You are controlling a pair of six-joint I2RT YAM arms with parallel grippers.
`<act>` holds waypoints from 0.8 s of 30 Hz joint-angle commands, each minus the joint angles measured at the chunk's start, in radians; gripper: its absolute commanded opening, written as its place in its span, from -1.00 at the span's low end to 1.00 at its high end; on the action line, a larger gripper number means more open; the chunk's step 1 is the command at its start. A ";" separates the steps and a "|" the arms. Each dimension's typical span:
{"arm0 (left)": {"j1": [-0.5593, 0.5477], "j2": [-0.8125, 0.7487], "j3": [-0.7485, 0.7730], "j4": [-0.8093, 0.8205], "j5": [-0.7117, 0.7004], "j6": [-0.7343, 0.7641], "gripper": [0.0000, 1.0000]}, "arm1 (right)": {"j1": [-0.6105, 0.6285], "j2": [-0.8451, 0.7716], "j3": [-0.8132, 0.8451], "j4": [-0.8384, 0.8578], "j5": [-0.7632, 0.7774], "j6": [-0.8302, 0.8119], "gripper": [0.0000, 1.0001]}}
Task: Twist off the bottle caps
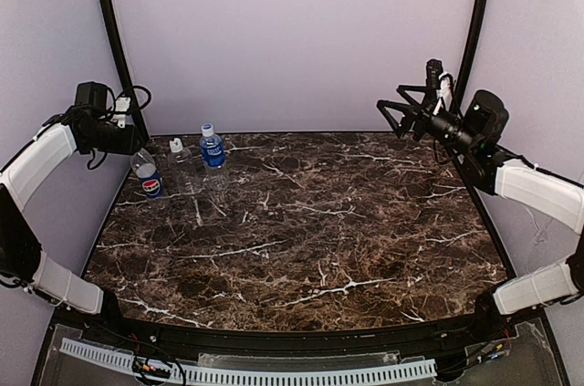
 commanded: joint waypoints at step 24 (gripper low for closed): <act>-0.338 -0.112 0.567 -0.560 0.592 0.409 -0.99 | 0.666 0.633 0.655 -0.252 -0.083 -0.388 0.97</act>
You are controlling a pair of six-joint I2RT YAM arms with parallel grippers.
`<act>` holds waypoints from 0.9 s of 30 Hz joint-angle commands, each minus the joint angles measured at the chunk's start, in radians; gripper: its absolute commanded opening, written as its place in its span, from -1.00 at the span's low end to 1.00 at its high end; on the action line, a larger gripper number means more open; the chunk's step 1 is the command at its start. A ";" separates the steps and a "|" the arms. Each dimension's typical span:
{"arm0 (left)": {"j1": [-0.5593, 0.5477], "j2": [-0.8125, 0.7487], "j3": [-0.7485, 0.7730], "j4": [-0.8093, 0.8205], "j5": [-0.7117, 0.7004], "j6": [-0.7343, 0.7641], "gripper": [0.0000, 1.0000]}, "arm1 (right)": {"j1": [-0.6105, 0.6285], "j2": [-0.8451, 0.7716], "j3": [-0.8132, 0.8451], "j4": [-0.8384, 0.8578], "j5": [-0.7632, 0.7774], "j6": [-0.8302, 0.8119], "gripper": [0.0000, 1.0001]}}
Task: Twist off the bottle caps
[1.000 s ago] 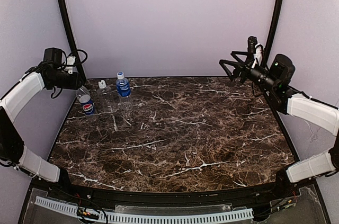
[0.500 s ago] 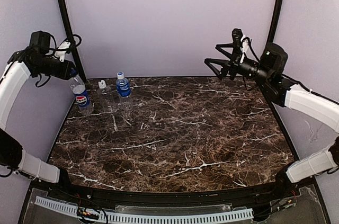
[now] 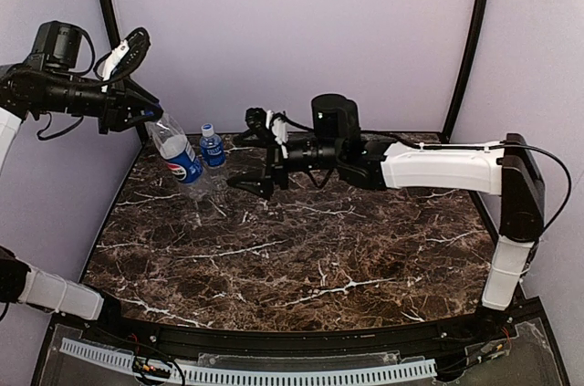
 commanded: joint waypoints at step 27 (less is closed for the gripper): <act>-0.038 -0.047 -0.114 0.240 0.217 -0.104 0.26 | 0.067 0.229 0.183 0.087 -0.016 0.072 -0.42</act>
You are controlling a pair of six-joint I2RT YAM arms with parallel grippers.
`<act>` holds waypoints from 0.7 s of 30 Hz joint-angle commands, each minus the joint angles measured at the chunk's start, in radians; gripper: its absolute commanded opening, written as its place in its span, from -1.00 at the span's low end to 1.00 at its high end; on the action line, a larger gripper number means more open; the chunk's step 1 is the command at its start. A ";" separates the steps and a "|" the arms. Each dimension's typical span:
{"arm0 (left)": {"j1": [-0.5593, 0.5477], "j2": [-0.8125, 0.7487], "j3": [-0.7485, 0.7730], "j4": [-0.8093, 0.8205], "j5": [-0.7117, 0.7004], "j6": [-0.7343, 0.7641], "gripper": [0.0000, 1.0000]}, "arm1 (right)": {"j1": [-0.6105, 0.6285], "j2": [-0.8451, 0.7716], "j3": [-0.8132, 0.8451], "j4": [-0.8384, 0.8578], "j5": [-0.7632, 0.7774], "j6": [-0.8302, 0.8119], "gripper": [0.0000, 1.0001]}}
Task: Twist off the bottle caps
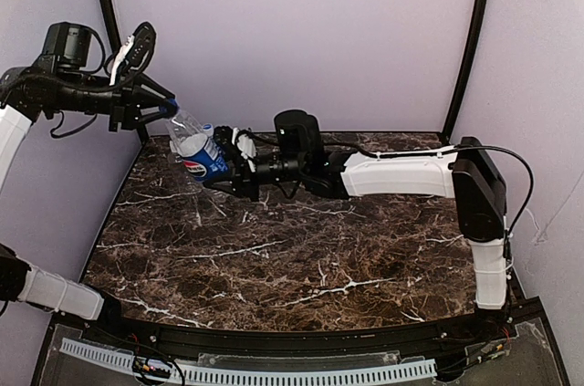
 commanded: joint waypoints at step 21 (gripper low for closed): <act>-0.086 -0.487 -0.941 1.181 0.005 -0.429 0.71 | 0.008 -0.047 -0.080 0.460 -0.170 0.274 -0.34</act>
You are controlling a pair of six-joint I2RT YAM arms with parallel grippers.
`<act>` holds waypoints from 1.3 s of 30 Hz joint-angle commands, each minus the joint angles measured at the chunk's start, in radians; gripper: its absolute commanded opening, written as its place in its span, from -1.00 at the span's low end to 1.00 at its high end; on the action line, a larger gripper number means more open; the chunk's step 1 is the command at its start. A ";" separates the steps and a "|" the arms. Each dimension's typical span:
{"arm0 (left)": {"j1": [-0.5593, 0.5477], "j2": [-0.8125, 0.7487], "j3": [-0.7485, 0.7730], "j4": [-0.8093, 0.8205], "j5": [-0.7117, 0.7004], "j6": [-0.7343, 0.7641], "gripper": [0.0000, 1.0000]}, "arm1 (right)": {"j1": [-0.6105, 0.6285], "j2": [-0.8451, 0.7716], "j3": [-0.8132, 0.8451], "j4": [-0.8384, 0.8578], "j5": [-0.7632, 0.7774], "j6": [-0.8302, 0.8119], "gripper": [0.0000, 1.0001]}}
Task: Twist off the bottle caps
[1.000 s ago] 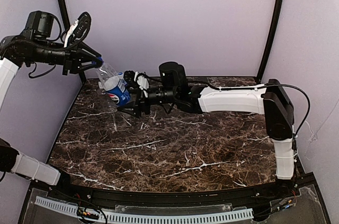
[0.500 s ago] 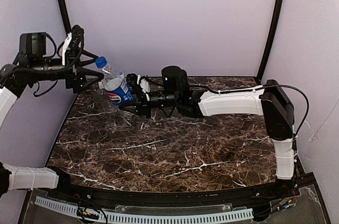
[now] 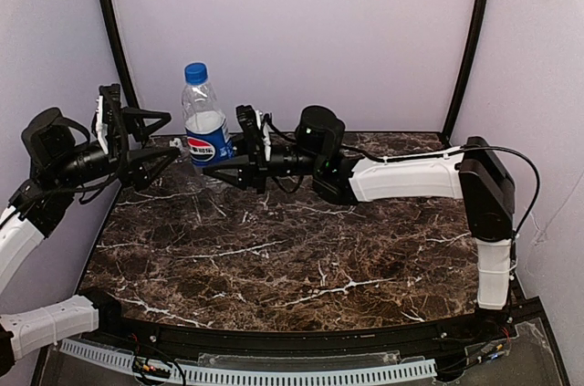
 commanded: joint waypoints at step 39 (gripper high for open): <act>-0.172 0.073 -0.131 0.179 -0.248 0.030 -0.29 | 0.027 -0.195 -0.025 -0.341 0.111 -0.250 0.73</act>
